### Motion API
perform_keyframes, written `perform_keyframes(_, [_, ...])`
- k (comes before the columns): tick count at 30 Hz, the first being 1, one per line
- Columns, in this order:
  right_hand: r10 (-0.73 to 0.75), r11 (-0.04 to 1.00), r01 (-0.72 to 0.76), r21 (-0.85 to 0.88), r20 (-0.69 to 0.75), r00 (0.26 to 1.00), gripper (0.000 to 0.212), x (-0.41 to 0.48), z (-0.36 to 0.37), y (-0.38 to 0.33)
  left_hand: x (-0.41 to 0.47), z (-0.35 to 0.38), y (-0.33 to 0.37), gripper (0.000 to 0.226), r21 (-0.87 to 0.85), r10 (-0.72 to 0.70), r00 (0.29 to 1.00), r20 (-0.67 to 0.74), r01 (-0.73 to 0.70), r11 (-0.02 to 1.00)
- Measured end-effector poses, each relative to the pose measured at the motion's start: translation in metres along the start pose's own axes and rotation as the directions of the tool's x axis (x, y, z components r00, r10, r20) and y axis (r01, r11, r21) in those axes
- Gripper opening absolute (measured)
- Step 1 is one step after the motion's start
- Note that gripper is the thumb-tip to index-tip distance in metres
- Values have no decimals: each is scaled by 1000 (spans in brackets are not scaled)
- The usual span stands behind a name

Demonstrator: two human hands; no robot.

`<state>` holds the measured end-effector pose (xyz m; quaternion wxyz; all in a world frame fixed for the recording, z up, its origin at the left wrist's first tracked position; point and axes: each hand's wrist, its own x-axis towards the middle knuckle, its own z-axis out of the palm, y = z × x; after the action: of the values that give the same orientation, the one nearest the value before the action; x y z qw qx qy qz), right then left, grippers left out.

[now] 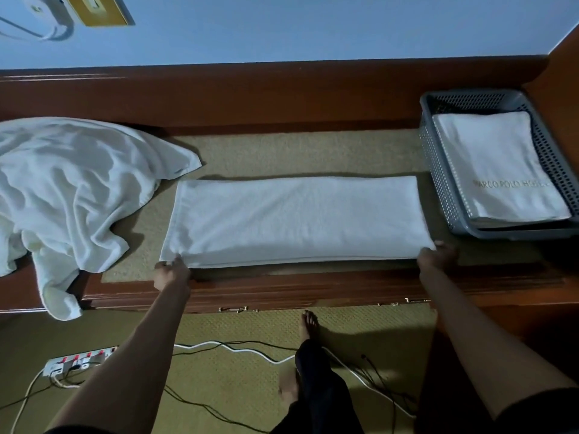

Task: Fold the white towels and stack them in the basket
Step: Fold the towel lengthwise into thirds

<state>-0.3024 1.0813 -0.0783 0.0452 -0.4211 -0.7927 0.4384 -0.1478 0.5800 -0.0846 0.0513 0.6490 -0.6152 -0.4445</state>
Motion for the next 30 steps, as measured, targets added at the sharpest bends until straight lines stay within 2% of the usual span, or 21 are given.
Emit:
perform_keyframes(2, [-5,1000,5,0,-32,999,40,-11,3,-8,12,3,-2,78,-18,27,1000,6,-27,999])
perform_keyframes(3, [-29,999,29,-17,-15,999,41,-16,3,-9,13,4,1,89,38,15,1000,-25,-14,999])
perform_keyframes(4, [-55,998,55,-28,-9,998,42,-17,3,-7,9,6,6,85,105,60,995,-84,-51,993])
perform_keyframes(6, [-147,986,145,-86,-9,989,41,-15,3,-2,-14,6,25,63,242,219,959,-179,-173,955])
perform_keyframes(7, [-201,971,198,-131,-6,980,40,-15,4,-3,-27,6,35,56,282,312,935,-169,-258,924])
perform_keyframes(10, [-270,940,276,-198,61,961,36,-17,5,-8,-48,26,53,39,323,560,828,-14,-527,786])
perform_keyframes(13, [-311,922,339,-186,164,936,32,-4,9,-13,-61,60,58,32,287,720,663,204,-744,604])
perform_keyframes(16, [-363,892,416,-177,267,893,33,20,18,-22,-86,103,72,30,222,781,507,364,-862,456])
perform_keyframes(20, [-336,887,426,-177,387,859,47,50,36,-44,-113,167,89,32,181,772,364,521,-931,317])
perform_keyframes(23, [-365,869,456,-193,374,853,51,74,54,-59,-129,216,102,37,200,754,316,577,-949,244])
perform_keyframes(27, [-358,886,426,-186,309,881,35,103,76,-70,-136,268,117,43,233,749,257,611,-962,140])
perform_keyframes(30, [-306,922,361,-138,308,901,26,114,86,-71,-133,288,122,42,277,735,274,621,-953,121])
